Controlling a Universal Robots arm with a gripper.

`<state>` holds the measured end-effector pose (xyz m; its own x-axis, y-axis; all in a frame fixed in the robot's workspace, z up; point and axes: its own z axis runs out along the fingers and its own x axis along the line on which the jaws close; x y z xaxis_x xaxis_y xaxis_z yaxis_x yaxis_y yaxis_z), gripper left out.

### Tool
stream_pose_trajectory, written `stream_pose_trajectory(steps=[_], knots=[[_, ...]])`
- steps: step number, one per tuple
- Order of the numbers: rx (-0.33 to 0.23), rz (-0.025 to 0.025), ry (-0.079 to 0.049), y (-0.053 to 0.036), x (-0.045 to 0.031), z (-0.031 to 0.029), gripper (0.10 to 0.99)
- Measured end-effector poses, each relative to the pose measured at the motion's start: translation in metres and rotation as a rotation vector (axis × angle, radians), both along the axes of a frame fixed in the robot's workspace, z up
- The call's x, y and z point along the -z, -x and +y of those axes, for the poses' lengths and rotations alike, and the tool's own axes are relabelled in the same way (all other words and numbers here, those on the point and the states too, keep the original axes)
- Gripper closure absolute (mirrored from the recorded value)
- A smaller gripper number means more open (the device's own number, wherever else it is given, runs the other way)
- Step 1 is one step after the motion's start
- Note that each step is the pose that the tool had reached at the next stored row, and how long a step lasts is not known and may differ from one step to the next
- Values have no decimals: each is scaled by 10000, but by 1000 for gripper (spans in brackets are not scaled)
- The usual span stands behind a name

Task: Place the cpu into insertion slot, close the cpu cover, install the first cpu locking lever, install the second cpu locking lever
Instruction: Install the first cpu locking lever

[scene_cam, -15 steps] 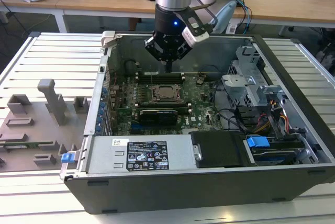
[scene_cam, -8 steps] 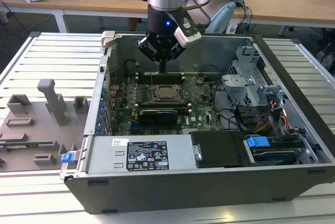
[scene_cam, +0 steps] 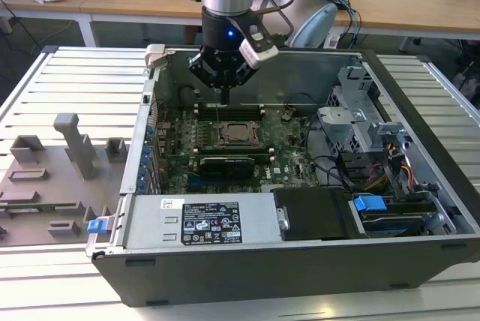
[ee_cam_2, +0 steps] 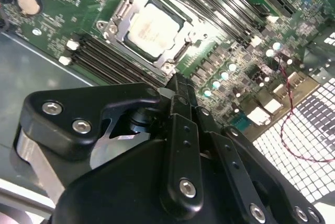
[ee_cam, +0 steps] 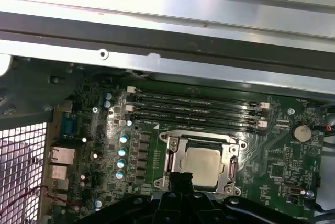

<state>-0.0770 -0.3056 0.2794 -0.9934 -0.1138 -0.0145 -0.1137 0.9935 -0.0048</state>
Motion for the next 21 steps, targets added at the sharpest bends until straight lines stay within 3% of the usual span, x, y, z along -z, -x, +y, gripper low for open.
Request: stream_pose_trajectory(steps=[7, 17, 21], knots=[[146, 1, -52, 202, 62, 29, 980], [171, 1, -81, 214, 138, 243, 980], [170, 0, -83, 201, 150, 261, 980]])
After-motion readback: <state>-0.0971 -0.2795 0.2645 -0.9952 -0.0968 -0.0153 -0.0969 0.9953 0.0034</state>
